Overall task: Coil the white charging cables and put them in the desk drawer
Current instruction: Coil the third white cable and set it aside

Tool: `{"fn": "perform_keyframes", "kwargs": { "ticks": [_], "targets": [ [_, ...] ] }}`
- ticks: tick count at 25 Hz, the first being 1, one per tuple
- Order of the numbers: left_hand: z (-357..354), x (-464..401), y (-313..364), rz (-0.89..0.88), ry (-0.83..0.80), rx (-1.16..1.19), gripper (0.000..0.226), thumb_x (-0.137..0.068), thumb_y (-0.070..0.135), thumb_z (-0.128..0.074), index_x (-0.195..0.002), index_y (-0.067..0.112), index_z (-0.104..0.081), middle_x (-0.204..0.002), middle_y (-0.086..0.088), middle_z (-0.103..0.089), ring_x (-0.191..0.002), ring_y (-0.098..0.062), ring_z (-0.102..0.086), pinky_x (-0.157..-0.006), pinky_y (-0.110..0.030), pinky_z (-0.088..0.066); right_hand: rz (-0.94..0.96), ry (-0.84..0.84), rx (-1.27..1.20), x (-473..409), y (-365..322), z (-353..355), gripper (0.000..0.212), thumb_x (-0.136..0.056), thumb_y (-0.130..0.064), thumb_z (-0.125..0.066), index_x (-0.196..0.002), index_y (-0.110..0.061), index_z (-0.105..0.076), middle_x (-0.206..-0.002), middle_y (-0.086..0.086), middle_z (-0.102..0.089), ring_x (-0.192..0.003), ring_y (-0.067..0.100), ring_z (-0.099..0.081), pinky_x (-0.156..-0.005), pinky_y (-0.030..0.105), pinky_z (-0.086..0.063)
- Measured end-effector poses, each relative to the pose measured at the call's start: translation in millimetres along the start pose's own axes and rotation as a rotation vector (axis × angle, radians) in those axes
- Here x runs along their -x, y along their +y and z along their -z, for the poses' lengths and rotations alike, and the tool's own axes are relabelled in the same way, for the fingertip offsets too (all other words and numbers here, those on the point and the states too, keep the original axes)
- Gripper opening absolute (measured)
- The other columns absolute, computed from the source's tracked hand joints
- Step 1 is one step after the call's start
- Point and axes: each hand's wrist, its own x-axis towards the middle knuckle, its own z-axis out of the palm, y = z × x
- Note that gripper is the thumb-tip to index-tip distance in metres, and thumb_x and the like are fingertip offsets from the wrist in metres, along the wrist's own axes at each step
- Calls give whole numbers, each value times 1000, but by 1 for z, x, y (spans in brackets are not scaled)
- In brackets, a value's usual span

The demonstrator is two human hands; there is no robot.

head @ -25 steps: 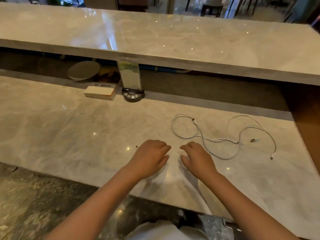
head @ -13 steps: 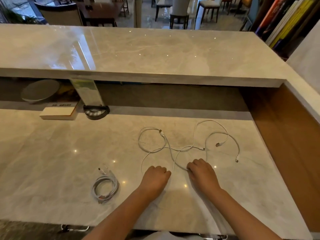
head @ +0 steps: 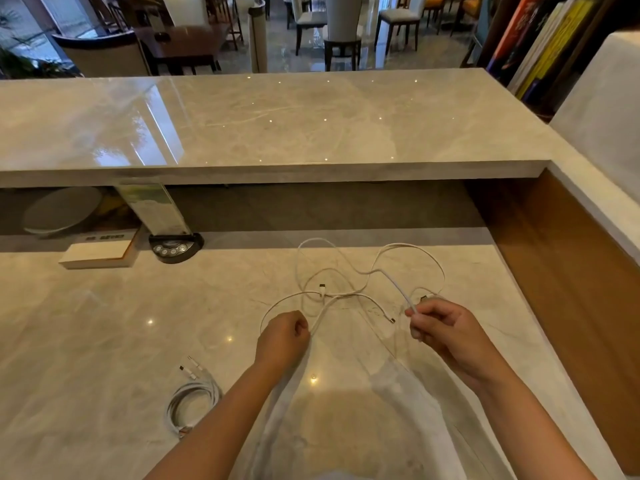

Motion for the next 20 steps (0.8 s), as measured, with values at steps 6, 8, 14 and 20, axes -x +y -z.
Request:
{"fn": "perform_keyframes", "kwargs": {
  "ticks": [6,8,14,20],
  "targets": [
    [38,10,93,238,-375,1019,42,-99,33,-37,-95,7,-69,-81,-7,-73,-77,-19,-68,-69,-24,-52,81,24,92,-2,3,-25,6,-65,-12,-76,-65,-16,-72,-59,-1,-63,-56,8,-56,-57,16,-46],
    [49,7,111,244,-568,1124,38,-99,25,-36,-94,4,-67,-80,-9,-73,-76,-18,-71,-73,-29,-57,108,41,222,-1,11,-36,22,-74,4,-70,-65,-16,-69,-56,-5,-63,-56,5,-56,-59,14,-45],
    [69,-13,111,235,-474,1270,20,-94,6,-43,-85,5,-60,-58,0,-53,-50,-8,-57,-61,-24,-56,335,38,774,9,54,-48,18,-88,-15,-57,-102,-20,-66,-86,-9,-63,-85,3,-55,-72,13,-43],
    [99,-45,98,399,-325,1390,26,-98,14,-37,-94,3,-60,-72,-5,-59,-68,-14,-58,-60,-29,-57,575,23,1177,9,91,-33,22,-76,-14,-51,-94,-25,-60,-73,-8,-65,-67,6,-55,-63,14,-39]
  ]
}}
